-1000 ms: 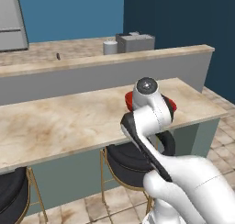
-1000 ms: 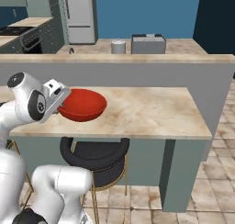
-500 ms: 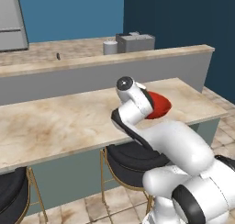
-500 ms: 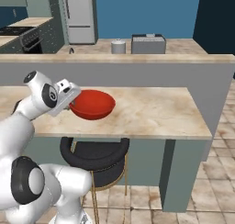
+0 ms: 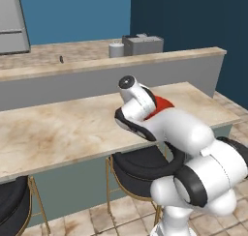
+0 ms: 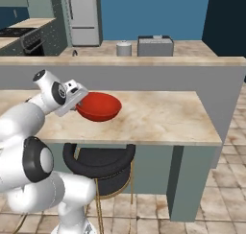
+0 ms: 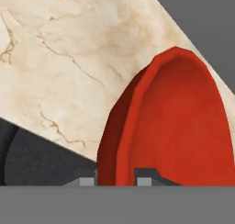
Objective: Pick up the bowls from the cabinet and place each bowl in front of a stool on the dining counter.
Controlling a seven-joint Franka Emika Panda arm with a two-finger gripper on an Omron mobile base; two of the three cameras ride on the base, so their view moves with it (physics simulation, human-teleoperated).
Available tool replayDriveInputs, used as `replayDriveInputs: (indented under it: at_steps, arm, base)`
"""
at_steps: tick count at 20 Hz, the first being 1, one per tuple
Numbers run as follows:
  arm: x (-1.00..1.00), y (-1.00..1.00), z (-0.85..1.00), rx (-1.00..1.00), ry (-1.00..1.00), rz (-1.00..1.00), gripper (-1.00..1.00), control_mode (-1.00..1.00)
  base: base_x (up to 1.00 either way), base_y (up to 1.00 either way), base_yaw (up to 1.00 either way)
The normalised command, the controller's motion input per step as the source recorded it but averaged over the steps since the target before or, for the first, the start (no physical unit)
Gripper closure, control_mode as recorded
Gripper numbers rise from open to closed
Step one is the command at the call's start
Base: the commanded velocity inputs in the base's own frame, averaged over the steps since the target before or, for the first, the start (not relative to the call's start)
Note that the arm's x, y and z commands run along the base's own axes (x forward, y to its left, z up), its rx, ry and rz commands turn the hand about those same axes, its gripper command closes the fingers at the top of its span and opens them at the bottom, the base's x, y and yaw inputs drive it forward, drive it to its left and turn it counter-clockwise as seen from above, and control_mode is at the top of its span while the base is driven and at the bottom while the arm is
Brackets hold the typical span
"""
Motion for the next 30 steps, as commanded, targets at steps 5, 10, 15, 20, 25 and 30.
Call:
replayDriveInputs:
  at_steps: [5, 10, 15, 20, 25, 30]
  arm:
    - [0.42, 0.00, -0.44, 0.00, 0.00, 0.00, 1.00, -1.00]
    - [0.25, 0.00, -0.59, -0.02, 0.00, 0.00, 1.00, -1.00]
    - [0.26, 0.00, -0.54, -0.10, 0.00, 0.00, 1.00, -1.00]
    - [0.08, 0.00, -0.40, -0.11, 0.00, -0.01, 1.00, -1.00]
    - [0.06, 0.00, -0.26, -0.07, 0.00, -0.01, 1.00, -1.00]
    - [0.09, 0.00, -0.09, 0.00, 0.00, 0.00, 1.00, -1.00]
  base:
    - [0.00, 0.00, 0.00]
    - [0.00, 0.00, 0.00]
    - [0.00, 0.00, 0.00]
    - [0.00, 0.00, 0.00]
    - [0.00, 0.00, 0.00]
    - [0.00, 0.00, 0.00]
